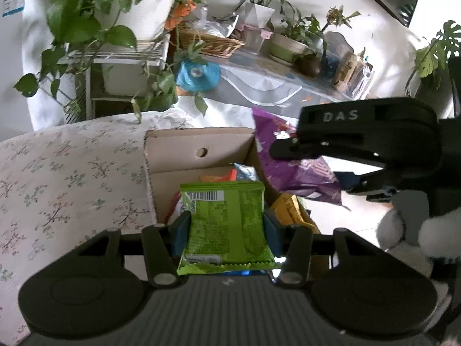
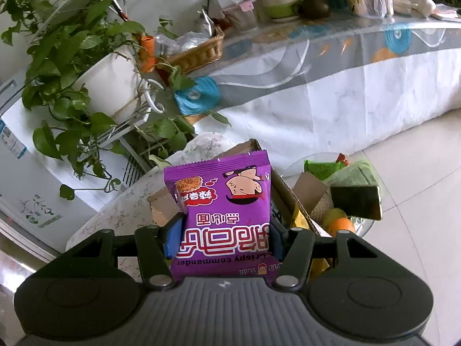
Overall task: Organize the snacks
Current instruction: 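Lower both packets into the cardboard box and open both tools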
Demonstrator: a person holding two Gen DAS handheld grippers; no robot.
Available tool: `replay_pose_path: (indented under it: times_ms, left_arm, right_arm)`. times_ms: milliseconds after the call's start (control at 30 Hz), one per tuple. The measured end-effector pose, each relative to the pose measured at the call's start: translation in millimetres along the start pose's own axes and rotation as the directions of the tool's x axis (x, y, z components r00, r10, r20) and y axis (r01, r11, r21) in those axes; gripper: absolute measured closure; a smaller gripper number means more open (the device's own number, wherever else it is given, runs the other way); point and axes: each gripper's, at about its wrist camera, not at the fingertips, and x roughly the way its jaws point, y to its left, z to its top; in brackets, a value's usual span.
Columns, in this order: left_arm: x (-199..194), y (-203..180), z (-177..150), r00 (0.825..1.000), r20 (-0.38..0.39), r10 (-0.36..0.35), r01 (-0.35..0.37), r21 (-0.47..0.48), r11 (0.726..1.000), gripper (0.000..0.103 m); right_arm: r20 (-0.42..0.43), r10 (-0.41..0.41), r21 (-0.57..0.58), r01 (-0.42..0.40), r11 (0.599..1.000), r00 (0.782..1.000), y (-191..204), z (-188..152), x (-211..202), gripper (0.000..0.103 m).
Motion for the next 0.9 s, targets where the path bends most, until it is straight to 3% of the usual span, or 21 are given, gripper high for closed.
replay_pose_path:
  times_ms: [33,100,167,333,533,900]
  left_arm:
    - [3,-2,0,1.0,-0.005,0.005,-0.005,0.002,1.0,0.048]
    - [5,-7,1,1.0,-0.008,0.017,-0.017,0.006,1.0,0.034]
    - [2,-11,-1,0.999,-0.008,0.034,-0.034,0.012,0.999,0.018]
    - [-2,-13,-5,0.993,-0.047,0.107,-0.105,0.046,0.993,0.009]
    - [-10,-5,-14,0.98,-0.087,0.178,-0.177,0.025,0.984,0.007]
    - [-22,8,-21,0.965,-0.137,0.222,-0.225,-0.001,0.974,0.007]
  right_arm:
    - [-0.004,0.001,0.002,-0.001,1.0,1.0,-1,0,1,0.038]
    - [0.002,0.004,0.017,-0.004,1.0,1.0,-3,1,1,0.035]
    - [0.003,0.016,0.039,-0.016,0.999,1.0,-6,2,0,0.023]
    - [0.012,0.024,0.057,-0.025,0.998,1.0,-8,2,-4,0.017]
    - [0.007,0.039,0.047,-0.039,0.998,0.999,-5,-1,-7,0.011]
    - [0.016,-0.061,-0.022,0.061,0.998,0.998,0,-11,-17,0.006]
